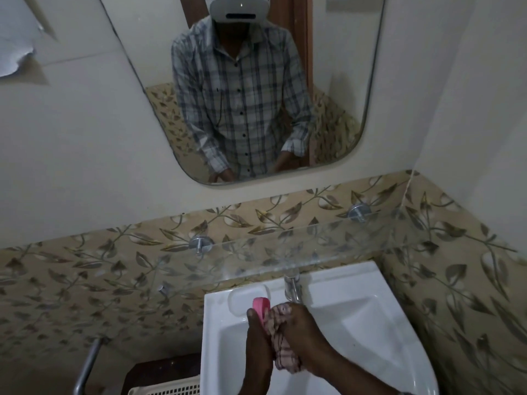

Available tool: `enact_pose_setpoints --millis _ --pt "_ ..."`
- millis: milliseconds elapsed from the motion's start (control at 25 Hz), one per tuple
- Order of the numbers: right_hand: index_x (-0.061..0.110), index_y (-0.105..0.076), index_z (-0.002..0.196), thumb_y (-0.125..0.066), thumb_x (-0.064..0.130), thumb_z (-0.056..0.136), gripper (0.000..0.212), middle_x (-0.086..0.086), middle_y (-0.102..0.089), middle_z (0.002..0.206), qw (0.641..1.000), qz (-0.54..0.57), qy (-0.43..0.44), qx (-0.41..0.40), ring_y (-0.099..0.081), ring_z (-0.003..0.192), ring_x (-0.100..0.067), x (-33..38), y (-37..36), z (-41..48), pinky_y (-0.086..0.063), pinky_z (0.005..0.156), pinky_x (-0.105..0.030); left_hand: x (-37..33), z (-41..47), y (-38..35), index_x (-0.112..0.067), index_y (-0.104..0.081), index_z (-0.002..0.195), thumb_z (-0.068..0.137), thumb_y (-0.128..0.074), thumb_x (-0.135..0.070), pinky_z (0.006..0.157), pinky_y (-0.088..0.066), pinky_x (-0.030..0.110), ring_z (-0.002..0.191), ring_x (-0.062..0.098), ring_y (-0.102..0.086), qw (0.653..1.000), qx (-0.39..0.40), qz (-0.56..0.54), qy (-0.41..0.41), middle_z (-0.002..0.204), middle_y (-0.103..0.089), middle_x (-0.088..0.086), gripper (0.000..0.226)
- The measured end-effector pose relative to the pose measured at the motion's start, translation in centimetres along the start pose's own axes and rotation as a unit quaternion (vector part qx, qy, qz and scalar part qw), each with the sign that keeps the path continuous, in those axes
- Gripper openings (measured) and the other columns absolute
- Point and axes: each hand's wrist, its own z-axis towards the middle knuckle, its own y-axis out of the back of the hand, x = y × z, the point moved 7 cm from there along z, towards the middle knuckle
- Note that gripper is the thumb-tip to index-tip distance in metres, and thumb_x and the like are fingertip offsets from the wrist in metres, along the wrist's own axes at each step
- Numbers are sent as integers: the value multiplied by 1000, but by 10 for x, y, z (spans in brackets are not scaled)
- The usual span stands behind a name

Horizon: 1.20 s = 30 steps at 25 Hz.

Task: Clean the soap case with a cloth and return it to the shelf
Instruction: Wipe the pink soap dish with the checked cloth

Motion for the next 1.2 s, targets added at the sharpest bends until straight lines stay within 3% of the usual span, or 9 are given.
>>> enact_pose_setpoints --millis 80,200,280,360,480,680,960,1080,1200 --pt "6 -65 76 -57 6 90 17 -10 -71 62 996 84 -33 1 -67 49 -19 16 1 2 -54 46 -25 -7 -7 -8 -11 -60 129 105 -26 -37 87 -55 26 109 16 -68 997 42 -21 -68 117 -72 6 49" --pt "5 -66 91 -73 7 84 11 -19 -73 90 991 125 -37 26 -73 73 -28 29 -11 2 -56 64 -31 -15 -2 -3 -8 -62 100 107 -33 -9 67 -53 27 101 29 -67 993 23 86 -75 86 -68 4 29" --pt "12 -63 105 -79 8 76 34 -11 -73 100 997 80 -9 -15 -73 87 -26 25 -10 -2 -60 73 -35 -25 -6 -7 1 -57 119 104 -43 -22 78 -55 32 107 33 -61 989 56 122 -59 100 -63 8 31" --pt "19 -61 113 -79 7 76 43 -1 -74 101 997 47 46 -44 -72 92 -18 30 1 -6 -62 77 -35 -38 -8 2 -2 -54 131 84 -52 -68 81 -55 21 103 18 -65 974 45 194 -107 105 -64 9 81" --pt "33 -56 124 -74 21 84 46 16 -67 116 974 -124 187 -5 -65 106 -3 37 13 -9 -53 88 -17 -32 -3 16 0 -65 97 80 -52 -62 73 -54 35 81 30 -66 991 83 -72 70 87 -68 20 66" --pt "25 -59 131 -42 19 92 43 0 -71 114 916 -271 283 90 -65 103 -13 11 -2 -35 -50 92 -20 -16 3 10 17 -54 119 96 -39 -57 100 -36 57 101 48 -55 943 90 -156 280 102 -65 39 79" --pt "7 -67 108 -59 6 92 18 -15 -74 96 998 51 -12 -43 -73 87 -26 1 -4 -8 -62 79 -47 5 8 13 -13 -71 113 103 -32 -49 88 -58 42 106 32 -70 999 37 29 14 109 -75 15 54" --pt "-9 -64 104 -58 -10 91 14 -23 -68 78 931 320 -171 -42 -68 60 -29 1 -1 12 -61 52 -37 12 11 15 7 -61 120 107 -18 -31 90 -56 39 112 51 -58 997 54 -33 -37 114 -65 32 58" --pt "-15 -64 99 -57 -13 90 11 -28 -71 81 916 365 -165 7 -71 65 -35 13 3 4 -62 54 -40 2 9 19 6 -57 125 96 -28 -52 74 -59 42 95 44 -65 989 85 -122 -2 112 -65 35 72"
